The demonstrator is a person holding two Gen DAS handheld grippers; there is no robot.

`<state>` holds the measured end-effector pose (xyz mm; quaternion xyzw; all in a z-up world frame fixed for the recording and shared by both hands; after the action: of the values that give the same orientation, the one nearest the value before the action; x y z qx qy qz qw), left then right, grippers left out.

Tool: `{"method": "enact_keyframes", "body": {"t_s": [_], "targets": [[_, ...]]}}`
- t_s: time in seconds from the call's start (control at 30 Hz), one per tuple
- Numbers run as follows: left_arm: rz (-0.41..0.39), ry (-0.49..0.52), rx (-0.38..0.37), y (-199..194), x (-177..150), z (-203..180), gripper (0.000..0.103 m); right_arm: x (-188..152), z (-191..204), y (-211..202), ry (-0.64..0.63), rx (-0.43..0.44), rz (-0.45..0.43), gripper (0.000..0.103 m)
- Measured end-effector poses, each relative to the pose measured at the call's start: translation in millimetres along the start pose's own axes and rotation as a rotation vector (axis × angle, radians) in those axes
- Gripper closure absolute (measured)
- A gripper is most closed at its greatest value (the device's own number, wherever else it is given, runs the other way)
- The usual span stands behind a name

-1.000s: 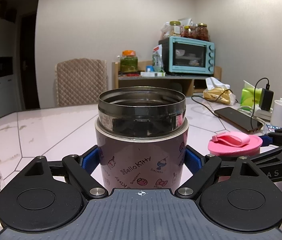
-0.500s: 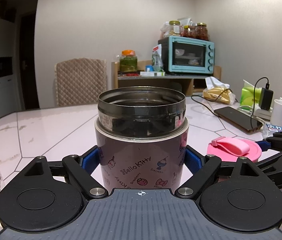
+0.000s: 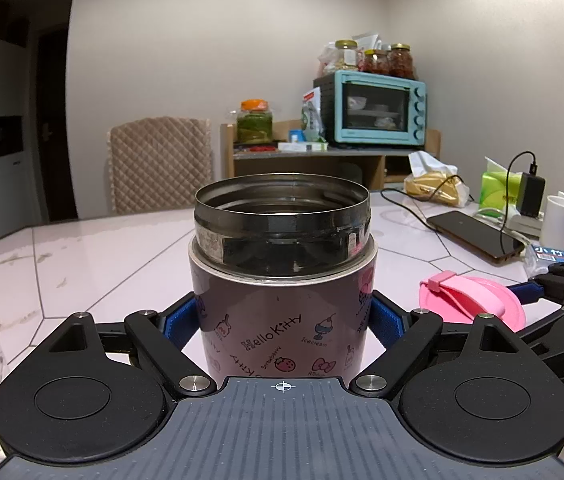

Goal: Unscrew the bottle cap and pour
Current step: 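Open the right gripper to release the lid and withdraw it, then lower the open pink jar onto the table and open the left gripper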

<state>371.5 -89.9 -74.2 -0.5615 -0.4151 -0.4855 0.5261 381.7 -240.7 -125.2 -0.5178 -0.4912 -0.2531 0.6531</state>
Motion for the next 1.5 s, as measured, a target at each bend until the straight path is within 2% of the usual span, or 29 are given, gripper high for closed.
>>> {"method": "enact_keyframes", "body": {"t_s": [0.23,0.83,1.07,1.5], "targets": [[0.008,0.010,-0.007,1,-3,-3,0.013,2,-2,-3,0.005,0.006,-0.025,0.000],[0.036,0.021,-0.017,0,-9,-8,0.010,15,-20,-22,0.105,0.010,-0.158,0.000],[0.043,0.028,-0.019,-4,-12,-8,0.002,16,-23,-29,0.169,0.044,-0.193,0.000],[0.053,0.039,0.008,-30,-18,-3,0.000,24,-14,-60,0.160,0.029,-0.253,0.000]]}}
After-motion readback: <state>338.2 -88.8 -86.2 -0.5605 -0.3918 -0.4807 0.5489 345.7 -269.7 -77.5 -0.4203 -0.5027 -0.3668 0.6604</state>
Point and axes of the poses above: each gripper's, at about its wrist camera, not at the fingertips, and y roughly the way its jaws point, z to its left, x to its top, the point moved 8 cm from there along y, roughly the way its jaws point, and after that the axes turned 10 degrees about -z, right-handed, at the moved point
